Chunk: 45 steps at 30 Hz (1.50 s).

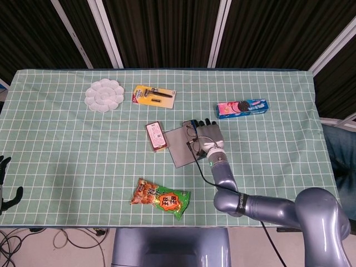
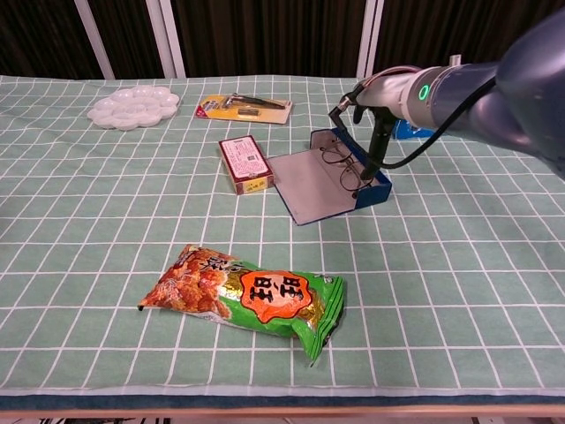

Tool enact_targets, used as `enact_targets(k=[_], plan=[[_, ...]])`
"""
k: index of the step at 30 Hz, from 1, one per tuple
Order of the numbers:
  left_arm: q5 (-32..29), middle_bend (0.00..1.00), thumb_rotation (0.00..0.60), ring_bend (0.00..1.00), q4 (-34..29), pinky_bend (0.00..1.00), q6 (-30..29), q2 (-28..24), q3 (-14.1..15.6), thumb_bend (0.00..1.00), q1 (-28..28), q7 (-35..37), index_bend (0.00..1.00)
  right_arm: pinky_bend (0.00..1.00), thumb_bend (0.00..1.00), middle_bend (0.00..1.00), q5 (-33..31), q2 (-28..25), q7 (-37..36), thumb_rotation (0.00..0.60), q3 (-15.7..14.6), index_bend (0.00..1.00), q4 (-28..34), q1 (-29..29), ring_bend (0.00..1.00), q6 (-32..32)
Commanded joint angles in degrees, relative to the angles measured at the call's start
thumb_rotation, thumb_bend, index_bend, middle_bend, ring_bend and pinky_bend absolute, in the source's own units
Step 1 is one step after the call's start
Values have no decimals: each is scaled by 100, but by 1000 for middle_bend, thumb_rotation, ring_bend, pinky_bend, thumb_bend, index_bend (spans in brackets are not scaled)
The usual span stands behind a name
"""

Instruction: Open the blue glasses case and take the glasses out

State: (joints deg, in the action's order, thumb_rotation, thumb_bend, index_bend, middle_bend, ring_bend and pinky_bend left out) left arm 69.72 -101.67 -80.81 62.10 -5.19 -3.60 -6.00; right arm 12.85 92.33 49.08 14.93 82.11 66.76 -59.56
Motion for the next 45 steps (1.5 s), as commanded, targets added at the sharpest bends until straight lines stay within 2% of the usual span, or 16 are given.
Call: enact_targets(k=[1, 7, 11, 16, 20, 30, 45], plan=[[-6, 0, 600, 0, 1, 0, -6, 6, -5, 392, 0, -9, 70, 169, 155, 106, 306, -169, -106, 600, -102, 5, 445, -226, 41, -407], [-3, 0, 600, 0, 1, 0, -18, 14, -5, 392, 3, -16, 70, 169, 189, 90, 632, -345, -186, 600, -222, 44, 911, -493, 36, -871], [-14, 0, 600, 0, -1, 0, -3, 15, -7, 392, -3, -21, 70, 169, 217, 90, 1265, -720, -355, 600, -547, 70, 1399, -802, 36, -854], [-8, 0, 600, 0, -6, 0, -7, 19, -4, 392, -3, -32, 70, 169, 216, 44, 1592, -865, -275, 600, -828, 89, 1675, -966, 13, -853], [-17, 0, 600, 0, -22, 0, -3, 15, -3, 392, -2, -37, 70, 169, 217, 0, 1758, -899, -188, 600, -996, 167, 1807, -1077, 0, -913], [-42, 0, 600, 0, -27, 0, 10, 18, -5, 392, -9, -64, 70, 169, 217, 0, 1919, -817, -182, 600, -982, 235, 1878, -1173, 0, -864], [-89, 0, 600, 0, -37, 0, 21, 15, -20, 391, -15, -74, 71, 169, 216, 0, 1710, -453, 20, 600, -825, 254, 1743, -1059, 0, -672]])
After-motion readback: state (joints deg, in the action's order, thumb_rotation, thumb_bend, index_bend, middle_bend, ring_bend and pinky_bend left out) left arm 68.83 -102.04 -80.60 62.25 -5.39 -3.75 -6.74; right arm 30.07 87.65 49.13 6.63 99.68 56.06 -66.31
